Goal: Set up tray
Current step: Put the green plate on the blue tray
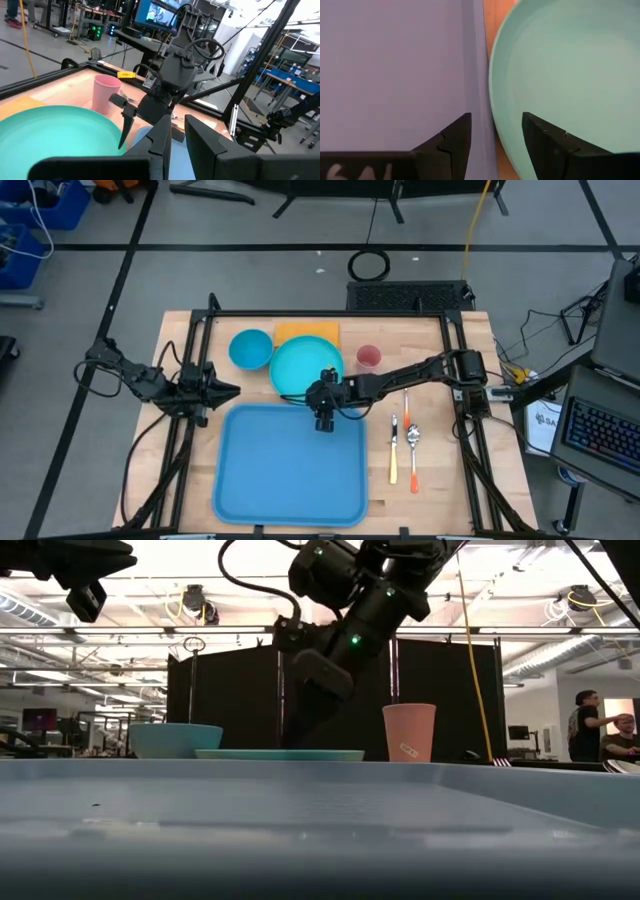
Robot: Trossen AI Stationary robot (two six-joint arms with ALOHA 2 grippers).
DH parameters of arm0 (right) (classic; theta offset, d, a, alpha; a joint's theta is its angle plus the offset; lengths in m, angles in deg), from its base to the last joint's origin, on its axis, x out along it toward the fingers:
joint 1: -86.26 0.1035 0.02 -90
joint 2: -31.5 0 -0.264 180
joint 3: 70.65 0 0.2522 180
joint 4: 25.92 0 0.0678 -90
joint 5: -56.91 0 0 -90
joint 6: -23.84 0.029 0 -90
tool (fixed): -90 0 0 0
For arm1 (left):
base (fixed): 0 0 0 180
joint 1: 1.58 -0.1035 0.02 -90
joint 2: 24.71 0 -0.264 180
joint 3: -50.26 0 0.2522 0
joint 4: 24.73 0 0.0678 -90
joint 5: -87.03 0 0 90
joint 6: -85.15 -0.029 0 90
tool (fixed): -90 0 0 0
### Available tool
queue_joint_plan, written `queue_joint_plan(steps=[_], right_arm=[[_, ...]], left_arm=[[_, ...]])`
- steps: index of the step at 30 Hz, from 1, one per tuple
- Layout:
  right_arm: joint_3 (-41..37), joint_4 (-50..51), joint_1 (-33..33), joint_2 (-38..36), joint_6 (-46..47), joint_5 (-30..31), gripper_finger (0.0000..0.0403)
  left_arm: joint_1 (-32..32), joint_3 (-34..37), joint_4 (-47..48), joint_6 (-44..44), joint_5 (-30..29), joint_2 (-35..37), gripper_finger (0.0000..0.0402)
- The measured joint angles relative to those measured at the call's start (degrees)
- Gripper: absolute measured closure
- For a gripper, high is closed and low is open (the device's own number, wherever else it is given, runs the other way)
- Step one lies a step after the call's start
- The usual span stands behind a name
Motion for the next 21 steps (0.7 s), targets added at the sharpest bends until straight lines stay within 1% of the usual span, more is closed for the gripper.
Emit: queue_joint_plan(steps=[9, 14, 17, 21], right_arm=[[-3.6, -2.0, -2.3, 0.0, 2.0, -0.3, 0.0238], [-4.3, -3.9, -2.7, -0.1, 2.0, -0.6, 0.0239], [-4.3, -4.3, -2.8, -0.1, 2.0, -1.9, 0.0239], [-4.3, -4.3, -2.9, -0.1, 2.1, -1.6, 0.0244]], left_arm=[[0.0, 0.0, 0.0, 0.0, 0.0, 0.0, 0.0344], [0.0, 0.0, 0.0, 0.0, 0.0, 0.0, 0.0344], [0.0, 0.0, 0.0, -0.1, -0.1, 0.0, 0.0344], [0.0, 0.0, 0.0, -0.1, -0.1, 0.0, 0.0344]])
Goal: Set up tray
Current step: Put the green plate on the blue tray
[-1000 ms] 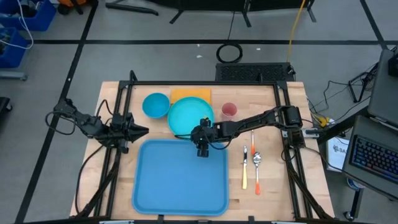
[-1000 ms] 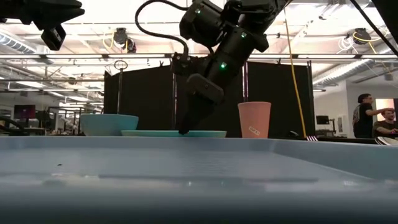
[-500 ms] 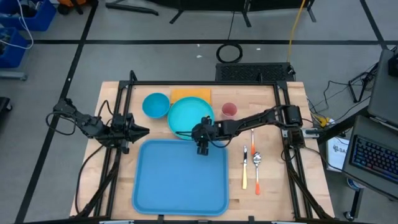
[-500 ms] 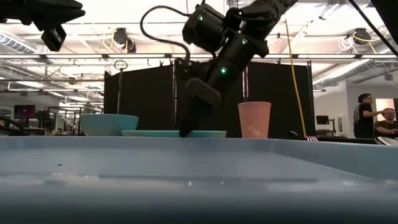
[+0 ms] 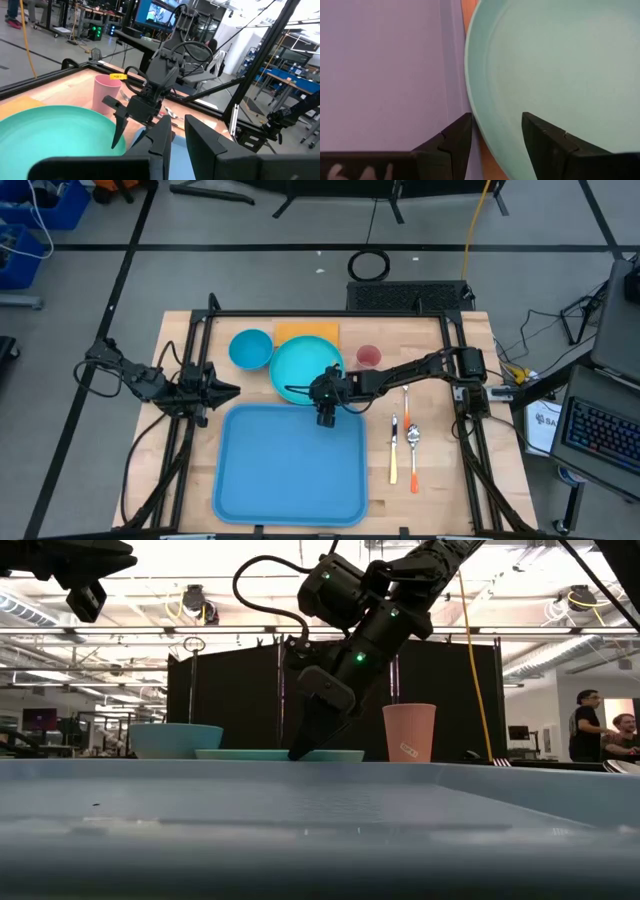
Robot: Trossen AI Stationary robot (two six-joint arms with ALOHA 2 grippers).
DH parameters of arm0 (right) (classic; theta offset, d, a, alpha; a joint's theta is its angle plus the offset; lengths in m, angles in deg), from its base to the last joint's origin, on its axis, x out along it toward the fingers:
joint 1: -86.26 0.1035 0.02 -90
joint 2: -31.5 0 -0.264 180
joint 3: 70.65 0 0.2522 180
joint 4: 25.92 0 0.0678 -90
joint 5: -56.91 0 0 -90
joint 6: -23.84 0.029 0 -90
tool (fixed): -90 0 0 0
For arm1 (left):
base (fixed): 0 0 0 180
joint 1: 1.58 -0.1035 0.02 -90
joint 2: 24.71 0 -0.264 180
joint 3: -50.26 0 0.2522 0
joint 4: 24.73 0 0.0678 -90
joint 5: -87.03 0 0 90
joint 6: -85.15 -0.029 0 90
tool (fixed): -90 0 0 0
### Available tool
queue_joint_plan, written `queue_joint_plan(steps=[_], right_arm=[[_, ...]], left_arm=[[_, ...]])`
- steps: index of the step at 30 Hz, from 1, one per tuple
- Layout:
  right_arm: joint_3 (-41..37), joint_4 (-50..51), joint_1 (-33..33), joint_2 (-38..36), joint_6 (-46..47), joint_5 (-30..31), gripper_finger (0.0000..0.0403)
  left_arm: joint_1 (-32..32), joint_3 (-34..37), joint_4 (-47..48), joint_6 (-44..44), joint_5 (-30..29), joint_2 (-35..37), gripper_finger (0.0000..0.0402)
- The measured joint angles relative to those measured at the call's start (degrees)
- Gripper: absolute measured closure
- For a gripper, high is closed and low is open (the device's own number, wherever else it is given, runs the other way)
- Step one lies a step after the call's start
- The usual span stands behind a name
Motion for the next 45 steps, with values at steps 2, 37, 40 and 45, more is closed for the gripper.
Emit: queue_joint_plan(steps=[2, 37, 40, 45], right_arm=[[0.0, 0.0, 0.0, 0.0, 0.4, 0.0, 0.0256], [0.0, -0.8, 0.4, 0.1, -4.6, 2.2, 0.0402], [0.0, -1.9, 1.2, -0.2, -5.9, 3.7, 0.0402], [0.1, -3.2, 2.5, -2.0, -7.3, 5.7, 0.0402]], left_arm=[[0.0, 0.0, 0.0, 0.0, 0.0, 0.0, 0.0344], [0.0, 0.0, 0.0, -0.9, 0.0, 0.0, 0.0344], [0.0, 0.0, 0.0, -1.3, 0.0, 0.0, 0.0344], [0.0, 0.0, 0.1, -1.4, 0.0, 0.0, 0.0344]])
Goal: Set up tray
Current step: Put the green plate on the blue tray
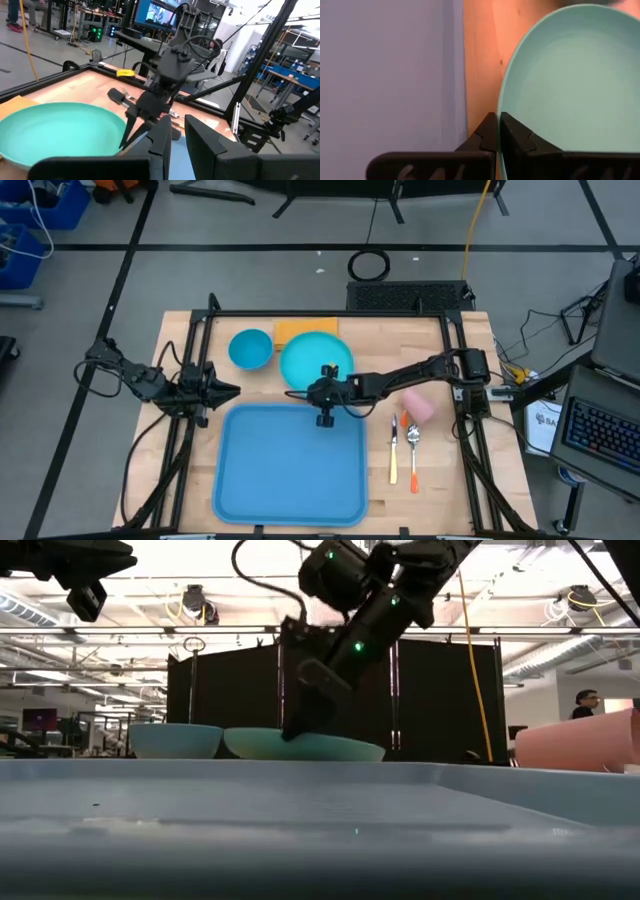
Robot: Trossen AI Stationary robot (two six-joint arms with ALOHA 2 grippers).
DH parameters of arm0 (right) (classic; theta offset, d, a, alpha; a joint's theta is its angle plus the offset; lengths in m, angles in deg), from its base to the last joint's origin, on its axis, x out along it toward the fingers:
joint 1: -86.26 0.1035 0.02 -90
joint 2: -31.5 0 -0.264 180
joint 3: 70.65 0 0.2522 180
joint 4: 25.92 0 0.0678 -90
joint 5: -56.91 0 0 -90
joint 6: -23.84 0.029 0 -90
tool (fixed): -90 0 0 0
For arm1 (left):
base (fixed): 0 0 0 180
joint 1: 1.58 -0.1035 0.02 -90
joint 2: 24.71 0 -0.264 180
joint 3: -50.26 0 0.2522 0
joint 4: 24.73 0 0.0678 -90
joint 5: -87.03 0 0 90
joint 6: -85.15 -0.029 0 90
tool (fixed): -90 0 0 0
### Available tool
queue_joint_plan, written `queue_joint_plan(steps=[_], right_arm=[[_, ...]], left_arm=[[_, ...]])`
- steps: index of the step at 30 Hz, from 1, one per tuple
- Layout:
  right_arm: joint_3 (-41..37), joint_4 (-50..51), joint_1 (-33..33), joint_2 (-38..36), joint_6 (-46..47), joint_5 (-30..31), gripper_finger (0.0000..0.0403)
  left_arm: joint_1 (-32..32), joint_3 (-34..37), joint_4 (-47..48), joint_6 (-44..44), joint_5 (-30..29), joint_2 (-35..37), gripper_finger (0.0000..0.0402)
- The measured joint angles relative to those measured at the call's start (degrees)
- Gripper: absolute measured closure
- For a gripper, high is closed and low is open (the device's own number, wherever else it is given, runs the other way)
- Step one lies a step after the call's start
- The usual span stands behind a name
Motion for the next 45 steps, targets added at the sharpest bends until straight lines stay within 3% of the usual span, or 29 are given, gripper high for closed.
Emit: queue_joint_plan(steps=[4, 16, 23, 35, 45], right_arm=[[0.0, 1.0, 1.4, -1.9, -0.4, 3.1, 0.0402], [1.6, 0.8, 9.3, -7.7, -2.1, 3.5, 0.0403], [9.1, 5.0, 16.0, -7.3, -4.5, 3.4, 0.0403], [10.3, 6.5, 23.1, -6.8, -0.3, 3.2, 0.0403], [11.0, 6.1, 23.9, 0.3, 3.3, -3.7, 0.0403]], left_arm=[[0.0, 0.0, 0.2, 0.0, 0.0, -0.2, 0.0344], [0.0, 0.0, 0.0, 0.1, -0.1, -0.3, 0.0344], [0.0, 0.0, 0.0, 0.4, -0.2, -0.3, 0.0344], [0.0, 0.0, 0.0, 0.3, -0.3, -0.3, 0.0344], [0.0, 0.0, 0.0, 0.3, -0.3, -0.3, 0.0344]])
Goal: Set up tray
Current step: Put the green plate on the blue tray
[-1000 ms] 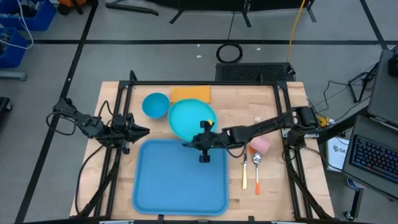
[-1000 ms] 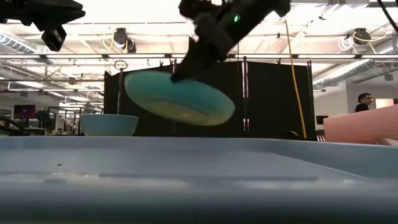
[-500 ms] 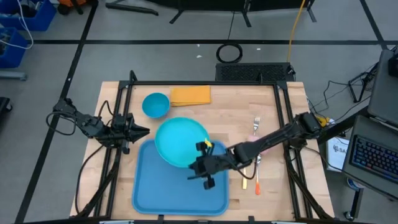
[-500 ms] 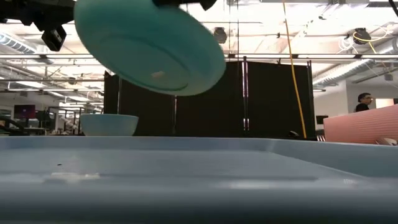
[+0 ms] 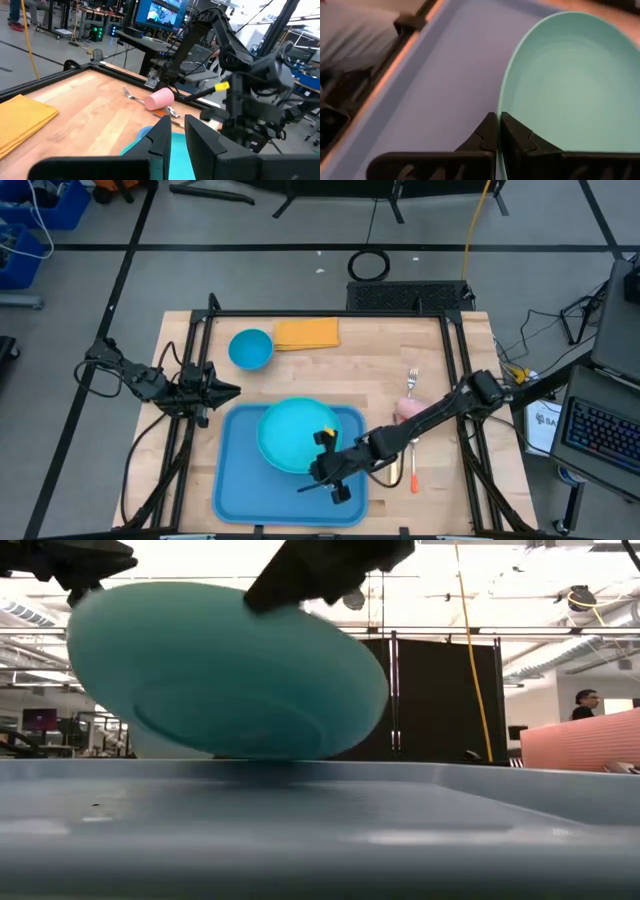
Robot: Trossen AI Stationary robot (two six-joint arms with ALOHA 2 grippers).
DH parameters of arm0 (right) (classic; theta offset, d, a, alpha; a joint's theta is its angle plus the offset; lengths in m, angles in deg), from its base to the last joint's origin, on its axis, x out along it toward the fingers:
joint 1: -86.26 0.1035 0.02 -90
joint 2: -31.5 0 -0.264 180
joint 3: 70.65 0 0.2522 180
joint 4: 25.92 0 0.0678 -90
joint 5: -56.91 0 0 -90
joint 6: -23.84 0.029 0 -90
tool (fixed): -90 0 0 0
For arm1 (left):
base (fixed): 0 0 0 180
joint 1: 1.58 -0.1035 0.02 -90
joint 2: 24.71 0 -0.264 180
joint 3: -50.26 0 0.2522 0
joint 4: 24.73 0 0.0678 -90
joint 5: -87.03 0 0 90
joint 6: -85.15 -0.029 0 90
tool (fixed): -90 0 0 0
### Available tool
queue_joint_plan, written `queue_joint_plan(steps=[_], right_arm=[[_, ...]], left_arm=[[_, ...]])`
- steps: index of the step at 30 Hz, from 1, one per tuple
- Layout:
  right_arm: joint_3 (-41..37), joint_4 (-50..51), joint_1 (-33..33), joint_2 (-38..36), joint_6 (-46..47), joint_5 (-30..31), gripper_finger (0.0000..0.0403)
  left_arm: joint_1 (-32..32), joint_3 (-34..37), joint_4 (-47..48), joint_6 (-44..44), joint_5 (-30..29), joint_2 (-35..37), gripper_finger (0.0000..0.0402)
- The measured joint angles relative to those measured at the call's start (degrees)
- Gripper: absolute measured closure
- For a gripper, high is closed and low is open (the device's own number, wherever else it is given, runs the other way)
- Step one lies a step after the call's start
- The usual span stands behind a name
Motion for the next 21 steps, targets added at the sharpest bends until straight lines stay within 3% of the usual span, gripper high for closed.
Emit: queue_joint_plan(steps=[7, 21], right_arm=[[4.2, 1.6, 0.8, 2.8, 1.3, -5.8, 0.0403], [4.4, 2.7, -0.2, 3.7, 6.1, -15.1, 0.0403]], left_arm=[[0.0, 0.0, 0.1, -0.3, 0.0, 0.0, 0.0344], [0.0, 0.0, 0.4, -0.5, -0.1, 0.0, 0.0344]])
